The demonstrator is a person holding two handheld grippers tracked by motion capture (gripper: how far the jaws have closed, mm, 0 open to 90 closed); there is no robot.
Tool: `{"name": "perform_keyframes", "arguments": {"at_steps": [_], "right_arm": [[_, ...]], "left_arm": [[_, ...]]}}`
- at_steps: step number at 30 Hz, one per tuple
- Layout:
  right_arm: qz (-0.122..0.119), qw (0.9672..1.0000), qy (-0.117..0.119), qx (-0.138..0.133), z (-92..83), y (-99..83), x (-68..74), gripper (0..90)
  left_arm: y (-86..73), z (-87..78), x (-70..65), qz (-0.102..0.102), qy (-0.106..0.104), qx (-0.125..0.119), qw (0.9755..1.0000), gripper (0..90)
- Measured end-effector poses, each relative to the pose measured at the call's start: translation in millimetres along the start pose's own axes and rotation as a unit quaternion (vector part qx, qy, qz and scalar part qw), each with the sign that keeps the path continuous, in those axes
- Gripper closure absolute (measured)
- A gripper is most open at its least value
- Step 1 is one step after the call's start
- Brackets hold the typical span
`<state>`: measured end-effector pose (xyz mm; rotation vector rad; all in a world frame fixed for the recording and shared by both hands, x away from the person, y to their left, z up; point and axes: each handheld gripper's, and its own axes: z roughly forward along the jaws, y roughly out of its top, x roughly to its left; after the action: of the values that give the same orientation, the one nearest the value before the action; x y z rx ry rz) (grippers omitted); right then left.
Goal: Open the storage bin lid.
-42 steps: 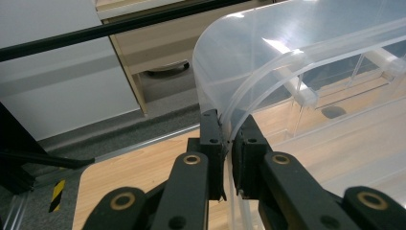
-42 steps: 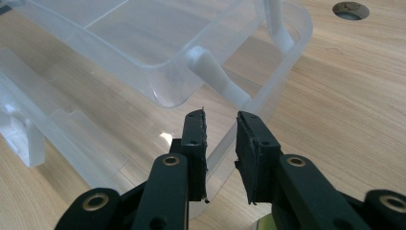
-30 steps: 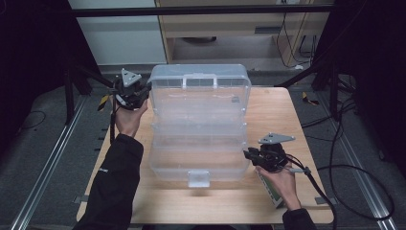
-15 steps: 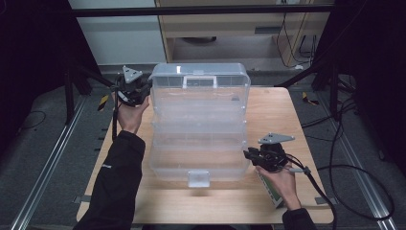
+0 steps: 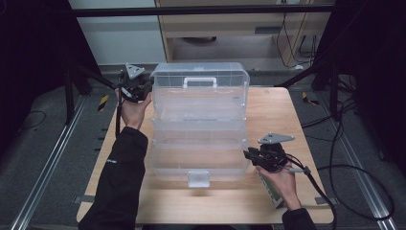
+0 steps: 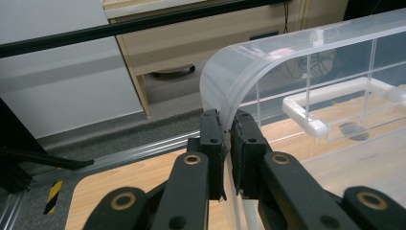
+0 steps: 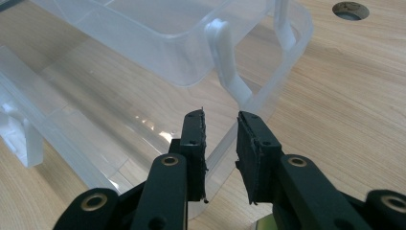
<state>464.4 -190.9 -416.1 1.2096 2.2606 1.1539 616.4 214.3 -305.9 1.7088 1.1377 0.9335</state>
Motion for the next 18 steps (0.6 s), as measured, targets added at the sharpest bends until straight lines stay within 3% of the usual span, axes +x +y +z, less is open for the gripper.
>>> {"name": "perform_keyframes", "arguments": {"at_steps": [3, 18], "right_arm": [[0.0, 1.0, 0.0, 0.0, 0.0, -0.1, 0.0, 73.2], [-0.002, 1.0, -0.001, 0.001, 0.0, 0.1, 0.4, 73.2]], "left_arm": [[-0.1, 4.1, 1.3, -0.01, -0.002, 0.0, 0.9999, 84.0], [1.1, 14.8, 3.5, -0.011, 0.002, 0.009, 0.9999, 83.5]]}}
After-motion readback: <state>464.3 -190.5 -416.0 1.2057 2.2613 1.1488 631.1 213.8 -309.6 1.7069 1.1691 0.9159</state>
